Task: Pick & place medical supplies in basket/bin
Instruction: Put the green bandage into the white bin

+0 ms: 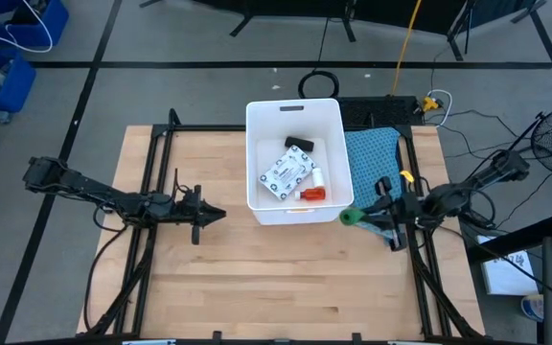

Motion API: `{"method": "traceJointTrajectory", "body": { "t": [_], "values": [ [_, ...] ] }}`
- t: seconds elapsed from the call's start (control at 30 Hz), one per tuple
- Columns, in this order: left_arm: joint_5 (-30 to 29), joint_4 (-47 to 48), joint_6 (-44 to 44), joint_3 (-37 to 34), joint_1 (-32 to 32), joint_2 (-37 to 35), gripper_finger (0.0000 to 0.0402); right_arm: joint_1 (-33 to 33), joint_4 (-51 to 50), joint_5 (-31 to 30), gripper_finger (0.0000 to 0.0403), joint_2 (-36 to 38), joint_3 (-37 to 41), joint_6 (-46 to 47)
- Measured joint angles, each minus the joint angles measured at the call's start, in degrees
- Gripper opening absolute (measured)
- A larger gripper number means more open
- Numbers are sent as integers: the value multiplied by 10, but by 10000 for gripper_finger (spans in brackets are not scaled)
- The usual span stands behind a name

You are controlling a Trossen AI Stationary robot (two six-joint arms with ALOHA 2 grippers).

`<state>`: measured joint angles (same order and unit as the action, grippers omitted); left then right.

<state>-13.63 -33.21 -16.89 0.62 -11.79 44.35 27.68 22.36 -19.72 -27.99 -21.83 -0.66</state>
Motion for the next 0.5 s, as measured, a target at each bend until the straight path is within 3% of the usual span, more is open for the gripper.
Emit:
{"method": "traceJointTrajectory", "body": {
  "t": [0.13,0.23,0.5],
  "values": [
    [-9,0,3,0,0,0,42,-2,-15,-2,28,-13,-41,-4],
    [-39,-5,11,0,0,0,42,-29,-83,-11,28,-44,-116,-15],
    [-70,-36,60,0,0,0,42,-202,-356,22,28,-193,-401,-22]
  ]
}}
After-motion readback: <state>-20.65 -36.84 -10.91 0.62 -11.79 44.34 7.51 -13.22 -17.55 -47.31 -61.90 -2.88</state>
